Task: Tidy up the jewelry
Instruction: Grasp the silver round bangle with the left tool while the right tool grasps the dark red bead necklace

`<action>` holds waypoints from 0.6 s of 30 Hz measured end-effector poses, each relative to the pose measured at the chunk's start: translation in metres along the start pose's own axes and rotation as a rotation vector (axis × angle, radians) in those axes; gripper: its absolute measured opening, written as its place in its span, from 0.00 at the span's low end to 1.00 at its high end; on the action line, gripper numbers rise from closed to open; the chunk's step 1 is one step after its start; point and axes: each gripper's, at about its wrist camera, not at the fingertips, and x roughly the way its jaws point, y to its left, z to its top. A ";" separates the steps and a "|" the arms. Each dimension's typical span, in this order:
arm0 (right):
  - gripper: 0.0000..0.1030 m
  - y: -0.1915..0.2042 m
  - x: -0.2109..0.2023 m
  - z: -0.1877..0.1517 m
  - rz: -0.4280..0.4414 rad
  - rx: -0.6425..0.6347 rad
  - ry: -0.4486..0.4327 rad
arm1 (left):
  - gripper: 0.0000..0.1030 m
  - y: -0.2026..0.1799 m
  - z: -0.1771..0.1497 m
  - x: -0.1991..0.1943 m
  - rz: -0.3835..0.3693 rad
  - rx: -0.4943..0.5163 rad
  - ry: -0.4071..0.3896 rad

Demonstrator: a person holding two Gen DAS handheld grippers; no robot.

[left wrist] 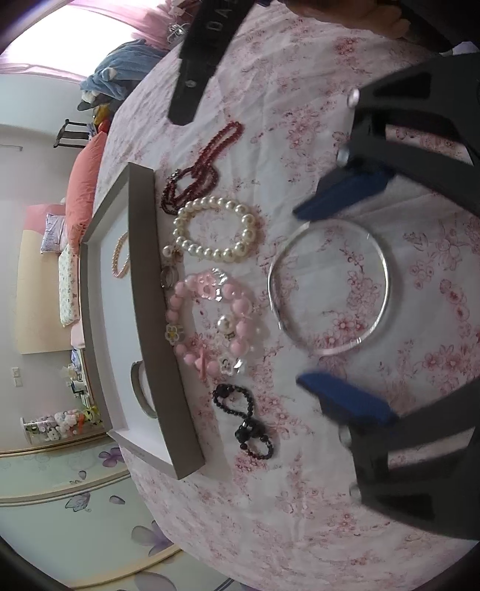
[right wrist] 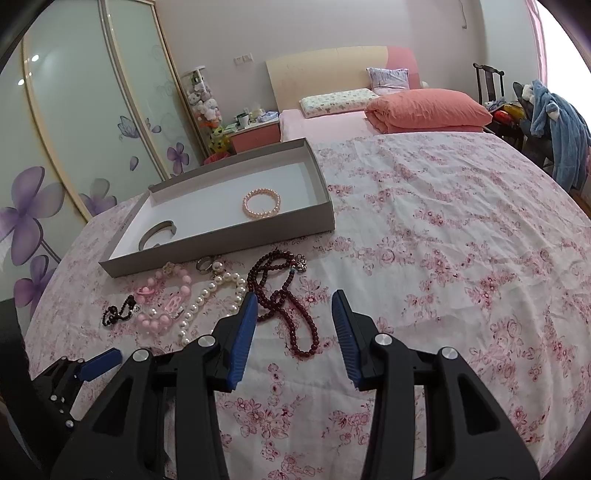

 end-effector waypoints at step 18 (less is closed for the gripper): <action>0.42 0.009 0.012 -0.003 -0.002 -0.026 0.053 | 0.75 0.075 -0.008 -0.008 0.060 -0.069 0.004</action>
